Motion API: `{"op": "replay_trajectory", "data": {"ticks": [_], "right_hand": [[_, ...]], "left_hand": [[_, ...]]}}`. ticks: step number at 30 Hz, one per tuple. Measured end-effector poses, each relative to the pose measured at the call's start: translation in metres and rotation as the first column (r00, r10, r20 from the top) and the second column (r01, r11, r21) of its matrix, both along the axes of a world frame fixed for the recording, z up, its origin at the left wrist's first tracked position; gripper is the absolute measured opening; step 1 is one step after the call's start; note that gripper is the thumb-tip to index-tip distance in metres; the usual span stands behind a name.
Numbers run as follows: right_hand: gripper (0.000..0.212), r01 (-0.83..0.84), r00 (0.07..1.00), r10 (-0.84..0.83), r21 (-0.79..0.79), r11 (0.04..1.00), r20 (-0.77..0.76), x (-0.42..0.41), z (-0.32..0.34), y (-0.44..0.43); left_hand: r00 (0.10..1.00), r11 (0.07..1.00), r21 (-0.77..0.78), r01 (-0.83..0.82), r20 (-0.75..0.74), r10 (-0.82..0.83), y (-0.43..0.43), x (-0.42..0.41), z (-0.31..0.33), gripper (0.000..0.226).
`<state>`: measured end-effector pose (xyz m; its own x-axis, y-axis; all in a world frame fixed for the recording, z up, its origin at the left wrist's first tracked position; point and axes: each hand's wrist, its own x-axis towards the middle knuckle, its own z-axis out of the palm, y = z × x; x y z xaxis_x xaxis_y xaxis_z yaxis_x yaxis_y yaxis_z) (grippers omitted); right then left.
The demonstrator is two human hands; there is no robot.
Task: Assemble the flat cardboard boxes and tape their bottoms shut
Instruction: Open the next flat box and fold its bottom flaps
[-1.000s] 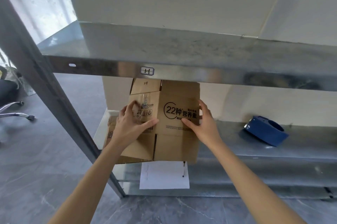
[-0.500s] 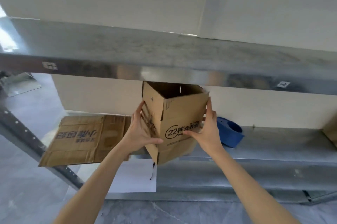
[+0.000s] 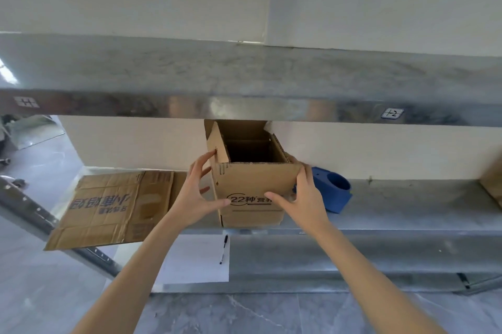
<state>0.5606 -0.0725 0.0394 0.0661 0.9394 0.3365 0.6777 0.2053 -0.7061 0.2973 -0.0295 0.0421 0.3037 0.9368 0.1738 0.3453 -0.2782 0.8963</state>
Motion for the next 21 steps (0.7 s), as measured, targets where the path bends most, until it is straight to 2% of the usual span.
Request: {"op": "replay_trajectory", "data": {"ticks": [4,7,12,15,17,20,21], "right_hand": [[0.074,-0.072,0.996,0.071,0.023,0.997,0.047,0.004,0.009,0.001],[0.064,-0.115,0.989,0.116,-0.01,0.993,0.091,0.002,0.011,0.002],[0.048,-0.147,0.985,0.153,-0.073,0.986,0.078,-0.001,0.014,0.006],[0.047,-0.129,0.992,0.129,-0.109,0.986,-0.004,-0.001,0.018,0.011],[0.045,-0.103,0.992,0.093,-0.118,0.988,-0.087,-0.003,0.021,0.016],[0.032,-0.008,0.983,-0.016,-0.134,0.991,-0.182,-0.009,0.024,0.023],[0.037,0.022,0.98,-0.048,-0.134,0.991,-0.195,-0.01,0.024,0.026]], "left_hand": [[0.999,0.996,0.09,-0.012,0.041,0.008,-0.005,-0.002,0.005,0.088],[1.0,0.993,0.116,0.016,-0.005,-0.016,-0.003,-0.003,0.005,0.079],[0.998,0.996,0.087,0.031,-0.058,-0.026,0.002,-0.004,0.005,0.056],[0.999,0.999,0.01,0.04,-0.023,-0.039,0.006,-0.007,0.008,0.037],[1.0,1.0,-0.007,0.025,0.001,-0.025,0.009,-0.007,0.011,0.034],[0.998,0.998,0.011,-0.065,-0.003,0.065,0.016,-0.006,0.016,0.028],[0.995,0.995,0.019,-0.097,-0.009,0.097,0.018,-0.006,0.017,0.031]]}}
